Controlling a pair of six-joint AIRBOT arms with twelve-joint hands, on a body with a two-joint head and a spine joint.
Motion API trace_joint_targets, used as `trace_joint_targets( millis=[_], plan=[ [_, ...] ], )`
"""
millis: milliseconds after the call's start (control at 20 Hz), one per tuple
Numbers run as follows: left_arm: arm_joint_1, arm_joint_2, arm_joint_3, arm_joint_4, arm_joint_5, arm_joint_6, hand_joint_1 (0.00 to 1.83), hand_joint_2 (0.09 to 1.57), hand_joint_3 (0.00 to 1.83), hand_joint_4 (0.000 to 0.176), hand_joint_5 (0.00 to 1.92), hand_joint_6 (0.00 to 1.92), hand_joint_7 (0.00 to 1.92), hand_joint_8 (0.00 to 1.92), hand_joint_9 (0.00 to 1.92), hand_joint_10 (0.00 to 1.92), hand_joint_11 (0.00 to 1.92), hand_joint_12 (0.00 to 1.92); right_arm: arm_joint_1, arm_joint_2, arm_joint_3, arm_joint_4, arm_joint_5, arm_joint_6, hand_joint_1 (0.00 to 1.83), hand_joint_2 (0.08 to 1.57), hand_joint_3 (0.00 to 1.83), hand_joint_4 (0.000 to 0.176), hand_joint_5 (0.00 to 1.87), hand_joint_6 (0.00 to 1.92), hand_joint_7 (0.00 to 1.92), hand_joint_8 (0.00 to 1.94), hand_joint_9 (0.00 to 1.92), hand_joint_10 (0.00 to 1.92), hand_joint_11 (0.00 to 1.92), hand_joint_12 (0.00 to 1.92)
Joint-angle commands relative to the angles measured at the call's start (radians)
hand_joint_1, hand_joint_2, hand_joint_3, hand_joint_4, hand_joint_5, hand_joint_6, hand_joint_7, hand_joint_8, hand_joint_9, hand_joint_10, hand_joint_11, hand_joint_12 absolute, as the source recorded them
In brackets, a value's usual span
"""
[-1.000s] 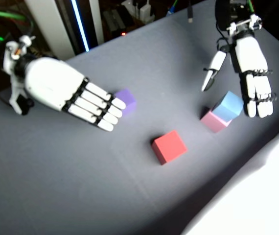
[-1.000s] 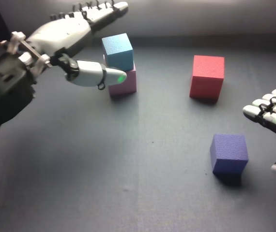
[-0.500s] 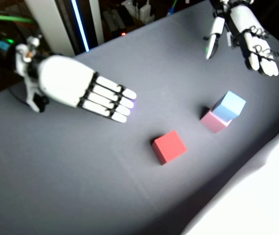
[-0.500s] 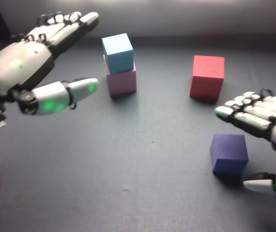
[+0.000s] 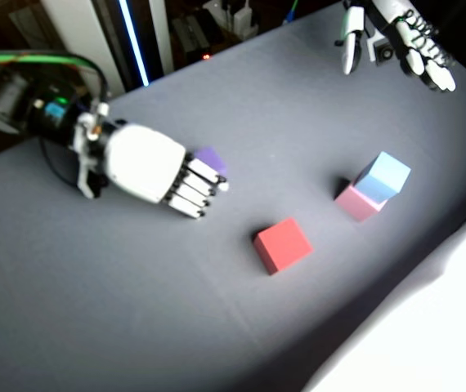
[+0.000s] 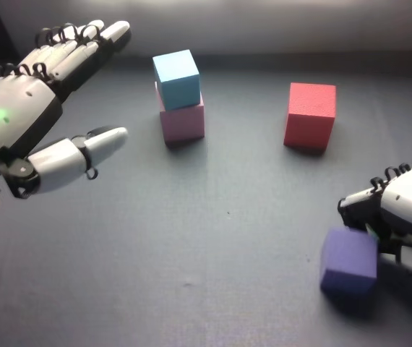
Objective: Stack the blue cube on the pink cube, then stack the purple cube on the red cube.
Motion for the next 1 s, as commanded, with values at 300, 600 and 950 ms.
trace_joint_targets(
  millis=[300, 600, 950],
  plan=[
    [0.072, 0.019, -0.030, -0.042, -0.181, -0.009, 0.55, 1.37, 0.00, 0.176, 0.00, 0.00, 0.00, 0.00, 0.00, 0.00, 0.00, 0.00, 0.071, 0.053, -0.009, -0.026, 0.182, 0.000, 1.16, 1.29, 0.00, 0.000, 0.61, 1.36, 0.81, 1.67, 0.87, 1.71, 0.85, 1.90],
    [0.117, 0.024, -0.048, -0.061, -0.220, -0.020, 0.64, 1.39, 0.00, 0.176, 0.00, 0.00, 0.00, 0.00, 0.00, 0.00, 0.00, 0.00, 0.080, 0.098, -0.041, -0.033, 0.219, -0.004, 1.17, 1.29, 0.00, 0.000, 0.60, 1.37, 0.81, 1.64, 0.86, 1.71, 0.87, 1.92],
    [0.148, 0.039, -0.069, -0.076, -0.262, -0.020, 0.66, 1.39, 0.00, 0.176, 0.00, 0.00, 0.00, 0.00, 0.00, 0.00, 0.00, 0.00, -0.022, 0.223, -0.190, -0.147, 0.308, 0.011, 0.72, 1.05, 0.00, 0.000, 0.00, 0.00, 0.00, 0.00, 0.00, 0.00, 0.00, 0.01]
  ],
)
